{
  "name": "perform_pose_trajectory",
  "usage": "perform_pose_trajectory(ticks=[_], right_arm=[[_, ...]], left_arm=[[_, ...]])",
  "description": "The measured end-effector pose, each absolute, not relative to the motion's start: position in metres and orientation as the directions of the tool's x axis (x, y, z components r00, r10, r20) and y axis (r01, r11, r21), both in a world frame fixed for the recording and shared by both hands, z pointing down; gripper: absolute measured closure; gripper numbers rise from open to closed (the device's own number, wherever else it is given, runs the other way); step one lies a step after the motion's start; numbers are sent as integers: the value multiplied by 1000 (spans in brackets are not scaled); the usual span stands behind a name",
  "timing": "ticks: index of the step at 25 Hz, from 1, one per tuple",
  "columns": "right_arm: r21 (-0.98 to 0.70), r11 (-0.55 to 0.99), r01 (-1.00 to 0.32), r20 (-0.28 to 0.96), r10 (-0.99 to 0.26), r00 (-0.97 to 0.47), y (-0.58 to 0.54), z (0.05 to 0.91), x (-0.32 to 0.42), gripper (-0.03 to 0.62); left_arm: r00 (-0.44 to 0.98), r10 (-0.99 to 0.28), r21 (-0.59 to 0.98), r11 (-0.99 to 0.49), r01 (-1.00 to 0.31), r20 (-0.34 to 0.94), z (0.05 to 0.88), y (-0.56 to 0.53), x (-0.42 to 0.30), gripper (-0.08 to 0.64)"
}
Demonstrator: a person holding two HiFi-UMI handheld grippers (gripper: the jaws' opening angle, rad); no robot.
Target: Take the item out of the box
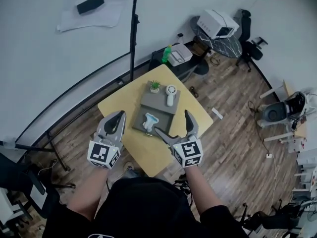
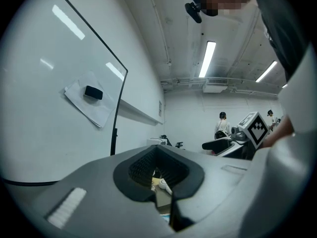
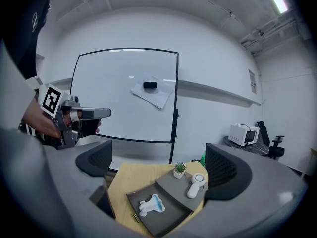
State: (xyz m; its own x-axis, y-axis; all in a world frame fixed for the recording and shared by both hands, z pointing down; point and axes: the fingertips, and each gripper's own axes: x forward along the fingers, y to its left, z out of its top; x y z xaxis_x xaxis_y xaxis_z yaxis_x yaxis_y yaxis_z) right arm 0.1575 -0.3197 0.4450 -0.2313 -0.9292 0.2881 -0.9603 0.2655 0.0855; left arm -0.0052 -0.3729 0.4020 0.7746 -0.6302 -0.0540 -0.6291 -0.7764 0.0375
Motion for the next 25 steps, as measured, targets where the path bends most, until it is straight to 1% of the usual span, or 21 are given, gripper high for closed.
perform_pose_trajectory(ticks=[4,10,16,25], right_arm=[[61,308,-949,319,-907,-274,-346,456,162,-2],[-4,352,-936,453,-834,-315,-383,503,164,0],[-81,377,-923,615,-709,-344,-409,571,155,0],[-169,391,-905,783,-504,-364,-420,664,140,3]], left_arm=[[751,-659,36,-752,-658,-46,405,-386,5,560],[730,-684,53,-729,-682,-14,419,-397,7,560],[703,-711,69,-700,-711,18,439,-404,-2,560],[680,-731,91,-675,-732,58,463,-405,-12,560]])
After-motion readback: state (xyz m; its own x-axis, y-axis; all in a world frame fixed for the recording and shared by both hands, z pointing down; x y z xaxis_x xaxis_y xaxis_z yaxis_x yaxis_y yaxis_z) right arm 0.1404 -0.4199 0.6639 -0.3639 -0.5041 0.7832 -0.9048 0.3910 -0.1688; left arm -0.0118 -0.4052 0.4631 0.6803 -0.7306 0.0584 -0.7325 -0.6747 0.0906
